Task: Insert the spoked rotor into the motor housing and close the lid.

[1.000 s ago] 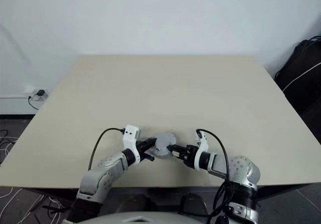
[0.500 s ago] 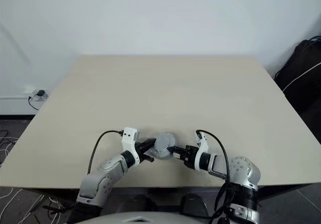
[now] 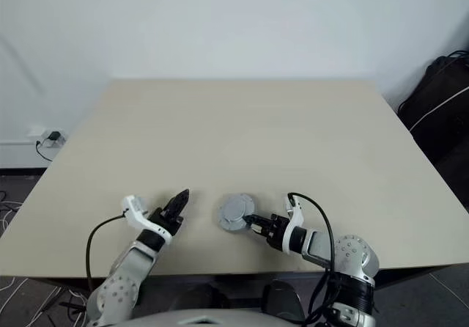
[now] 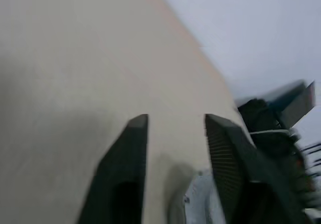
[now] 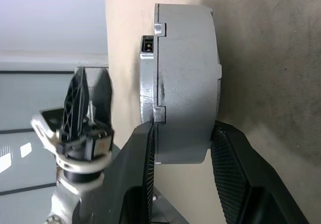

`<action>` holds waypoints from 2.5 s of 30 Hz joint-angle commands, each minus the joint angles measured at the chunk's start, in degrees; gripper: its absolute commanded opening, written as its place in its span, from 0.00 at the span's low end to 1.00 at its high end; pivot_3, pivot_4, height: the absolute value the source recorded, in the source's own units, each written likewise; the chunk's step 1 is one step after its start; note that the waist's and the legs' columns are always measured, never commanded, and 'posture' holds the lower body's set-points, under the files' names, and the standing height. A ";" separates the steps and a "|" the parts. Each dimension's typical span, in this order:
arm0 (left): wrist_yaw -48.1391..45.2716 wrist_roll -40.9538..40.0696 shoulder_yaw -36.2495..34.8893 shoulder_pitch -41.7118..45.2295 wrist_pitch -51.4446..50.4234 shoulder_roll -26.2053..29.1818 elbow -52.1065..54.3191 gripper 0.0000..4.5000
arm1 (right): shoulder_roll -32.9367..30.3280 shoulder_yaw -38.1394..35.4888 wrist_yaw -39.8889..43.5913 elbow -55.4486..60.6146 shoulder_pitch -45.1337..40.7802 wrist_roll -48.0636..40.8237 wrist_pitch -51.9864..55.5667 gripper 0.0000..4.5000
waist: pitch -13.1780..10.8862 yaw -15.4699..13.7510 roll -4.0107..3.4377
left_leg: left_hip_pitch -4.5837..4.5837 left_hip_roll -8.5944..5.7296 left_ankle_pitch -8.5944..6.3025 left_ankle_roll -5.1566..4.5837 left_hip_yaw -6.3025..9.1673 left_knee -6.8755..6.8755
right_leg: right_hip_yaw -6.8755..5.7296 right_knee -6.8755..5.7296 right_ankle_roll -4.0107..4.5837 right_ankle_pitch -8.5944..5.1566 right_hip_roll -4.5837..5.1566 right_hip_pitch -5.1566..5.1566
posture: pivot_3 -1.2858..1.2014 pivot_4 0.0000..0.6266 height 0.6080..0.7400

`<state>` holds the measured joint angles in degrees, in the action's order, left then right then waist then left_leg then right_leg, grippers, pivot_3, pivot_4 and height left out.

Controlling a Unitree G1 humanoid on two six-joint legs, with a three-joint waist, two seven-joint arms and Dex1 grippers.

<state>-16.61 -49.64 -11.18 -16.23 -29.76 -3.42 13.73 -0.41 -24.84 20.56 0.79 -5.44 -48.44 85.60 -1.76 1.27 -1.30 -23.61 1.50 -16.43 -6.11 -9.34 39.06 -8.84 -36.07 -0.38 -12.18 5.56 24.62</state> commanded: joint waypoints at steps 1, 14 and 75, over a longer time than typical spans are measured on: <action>2.01 -10.28 -2.00 -1.46 -3.15 -3.82 2.51 0.64 | 1.46 -0.88 0.25 2.27 -2.75 -3.67 0.58 0.29 | -0.06 0.01 -0.01 | 0.00 0.00 0.00 0.00 0.00 0.00 | 0.01 0.00 0.00 0.00 0.00 0.00 | 0.52 0.00 1.00; -0.78 -24.61 5.85 -6.30 -4.29 -6.41 2.03 1.00 | 5.84 -2.78 -3.27 5.29 -10.46 -8.85 3.35 0.29 | -0.27 -0.04 0.03 | -0.10 -0.05 0.09 0.16 0.00 -0.02 | 0.02 0.10 -0.02 0.01 0.00 0.04 | 0.52 0.00 1.00; 7.05 -22.85 0.22 10.88 5.66 -2.49 -9.83 0.47 | -19.65 36.22 0.84 24.48 6.80 24.40 -51.02 1.00 | -0.35 -0.69 0.60 | -0.08 -0.12 0.13 0.21 -0.11 0.13 | 0.17 0.12 -0.26 0.16 -0.11 -0.07 | 0.52 0.00 1.00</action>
<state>-9.94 -72.58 -9.58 -7.64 -25.55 -3.78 3.37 -20.02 11.63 21.94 23.32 1.10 -26.54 38.66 -2.11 0.58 -0.71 -23.69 1.38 -16.30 -5.89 -9.44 39.18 -8.67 -35.96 -0.64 -12.02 5.44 24.53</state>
